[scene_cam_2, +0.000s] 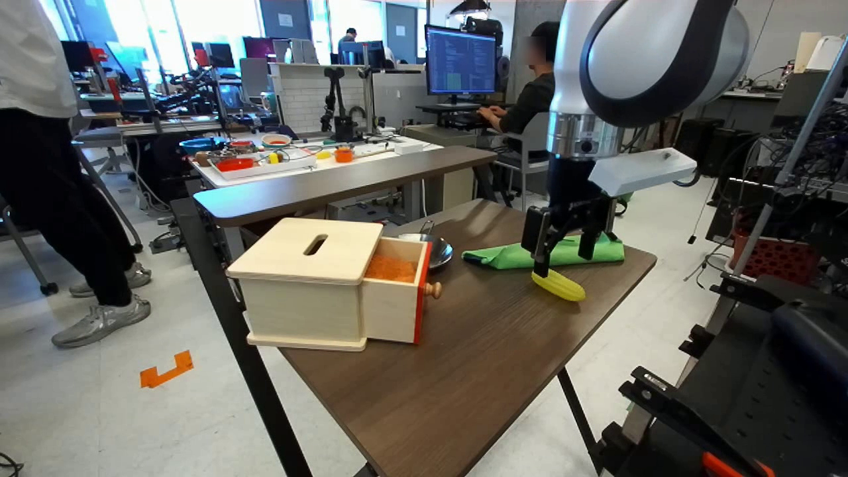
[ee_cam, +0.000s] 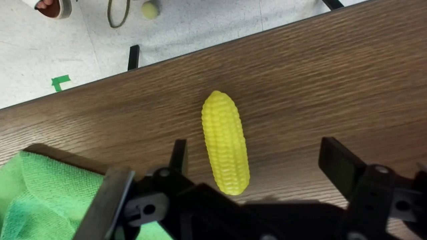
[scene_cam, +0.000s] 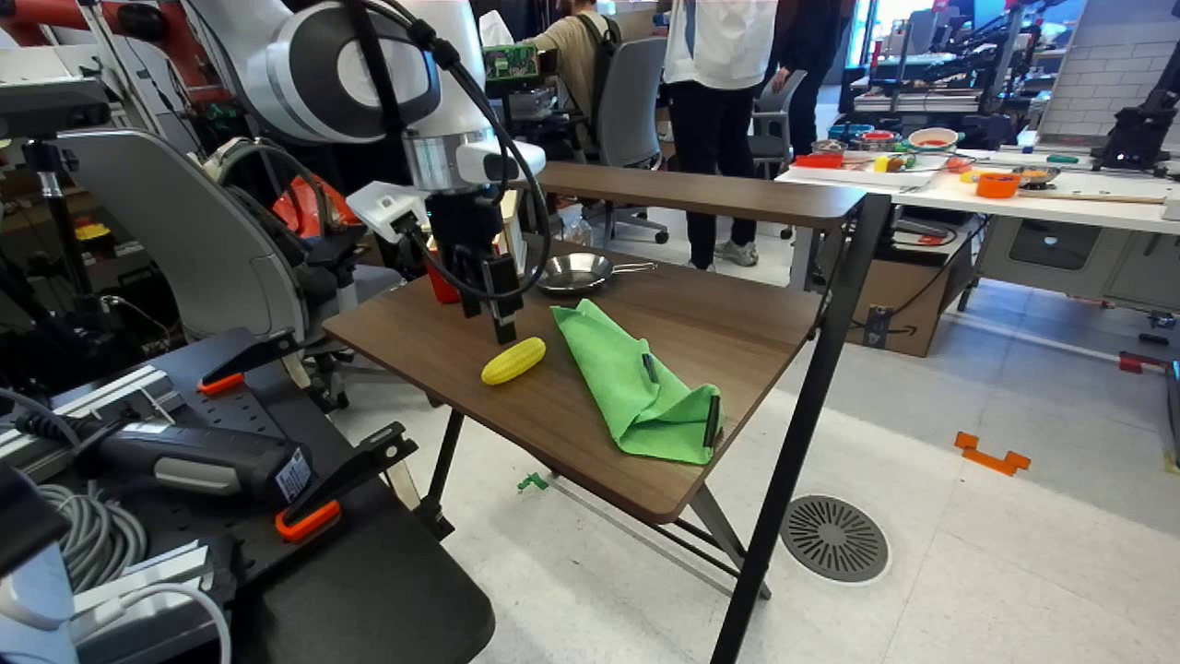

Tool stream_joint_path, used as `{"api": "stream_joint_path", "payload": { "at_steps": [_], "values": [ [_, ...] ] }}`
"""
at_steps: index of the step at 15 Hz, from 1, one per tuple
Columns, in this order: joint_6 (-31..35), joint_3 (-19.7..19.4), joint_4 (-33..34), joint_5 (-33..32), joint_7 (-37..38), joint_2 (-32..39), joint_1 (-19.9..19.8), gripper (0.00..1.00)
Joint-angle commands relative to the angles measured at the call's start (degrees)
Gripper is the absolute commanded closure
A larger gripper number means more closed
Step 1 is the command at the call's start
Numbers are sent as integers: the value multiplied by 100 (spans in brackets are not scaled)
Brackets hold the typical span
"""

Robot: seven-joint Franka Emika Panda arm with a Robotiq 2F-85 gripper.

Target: Pick the cob and put it on the pan

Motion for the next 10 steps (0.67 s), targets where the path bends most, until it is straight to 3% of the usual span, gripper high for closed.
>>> {"api": "stream_joint_path", "payload": {
  "at_steps": [1,7,8,10],
  "values": [
    [177,-97,304,65,-85,389,30,0],
    [236,-132,514,90,-77,687,44,1],
    [245,-149,548,80,-66,724,58,17],
    [238,-162,605,81,-64,783,60,32]
  ]
}}
